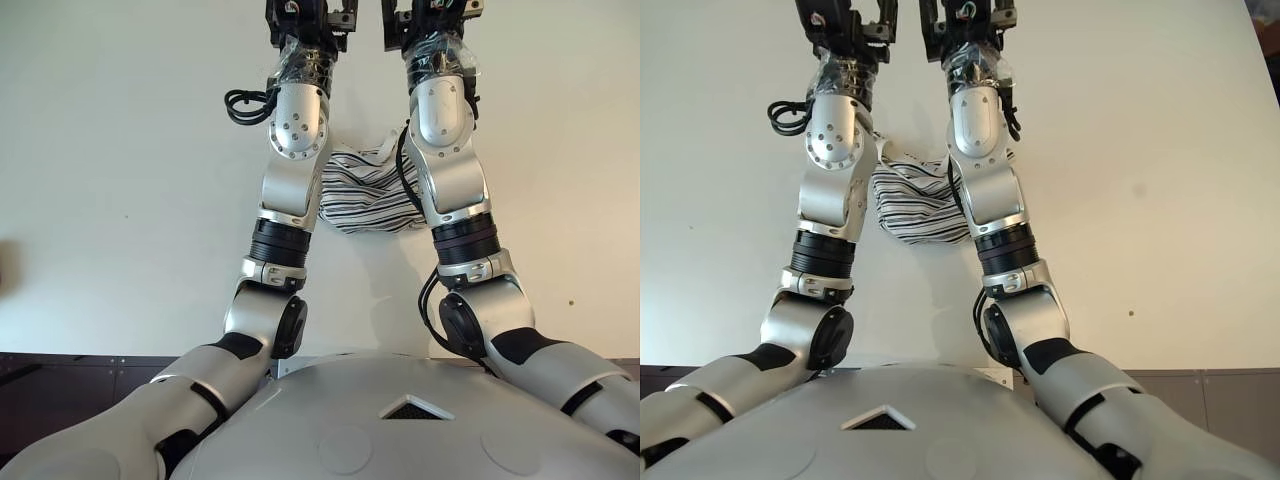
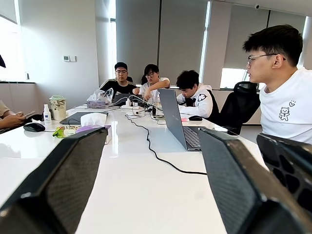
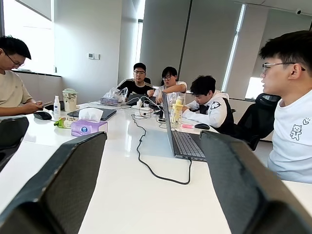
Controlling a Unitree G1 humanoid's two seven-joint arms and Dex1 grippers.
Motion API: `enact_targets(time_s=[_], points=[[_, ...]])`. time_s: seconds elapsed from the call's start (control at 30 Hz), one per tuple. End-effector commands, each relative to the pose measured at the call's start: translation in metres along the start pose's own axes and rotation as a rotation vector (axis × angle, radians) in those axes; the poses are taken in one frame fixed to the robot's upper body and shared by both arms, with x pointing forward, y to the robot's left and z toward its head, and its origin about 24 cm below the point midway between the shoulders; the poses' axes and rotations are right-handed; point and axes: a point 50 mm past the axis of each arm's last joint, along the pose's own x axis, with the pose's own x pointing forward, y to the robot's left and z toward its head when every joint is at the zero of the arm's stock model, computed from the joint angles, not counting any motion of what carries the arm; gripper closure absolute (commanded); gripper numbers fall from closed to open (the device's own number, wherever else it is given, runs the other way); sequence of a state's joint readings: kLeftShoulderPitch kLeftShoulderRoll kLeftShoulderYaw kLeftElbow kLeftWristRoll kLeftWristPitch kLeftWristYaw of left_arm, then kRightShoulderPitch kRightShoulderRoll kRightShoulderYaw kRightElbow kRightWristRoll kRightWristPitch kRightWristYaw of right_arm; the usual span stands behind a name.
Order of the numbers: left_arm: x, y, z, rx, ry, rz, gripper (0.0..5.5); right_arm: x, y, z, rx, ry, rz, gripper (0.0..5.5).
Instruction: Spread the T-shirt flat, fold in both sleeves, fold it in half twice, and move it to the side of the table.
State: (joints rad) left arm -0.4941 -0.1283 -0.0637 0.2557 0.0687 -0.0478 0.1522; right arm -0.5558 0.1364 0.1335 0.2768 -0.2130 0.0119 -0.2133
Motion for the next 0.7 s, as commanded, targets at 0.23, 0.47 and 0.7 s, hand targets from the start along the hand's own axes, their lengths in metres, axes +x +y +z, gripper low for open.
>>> enact_targets(time_s=[0.23, 0.47, 0.7], points=[[-0.006, 0.019, -0.008, 0.006, 0.061, 0.021, 2.09, -0.004, -0.025, -0.012, -0.100, 0.029, -0.016, 2.15], [-0.129, 0.046, -0.051, 0.197, 0.480, -0.693, 2.09, -0.102, -0.060, -0.051, -0.277, 0.301, 0.738, 2.15], [-0.142, 0.062, -0.093, 0.551, 0.732, -0.778, 2.09, -0.145, -0.053, -0.102, -0.431, 0.567, 0.924, 2.15]])
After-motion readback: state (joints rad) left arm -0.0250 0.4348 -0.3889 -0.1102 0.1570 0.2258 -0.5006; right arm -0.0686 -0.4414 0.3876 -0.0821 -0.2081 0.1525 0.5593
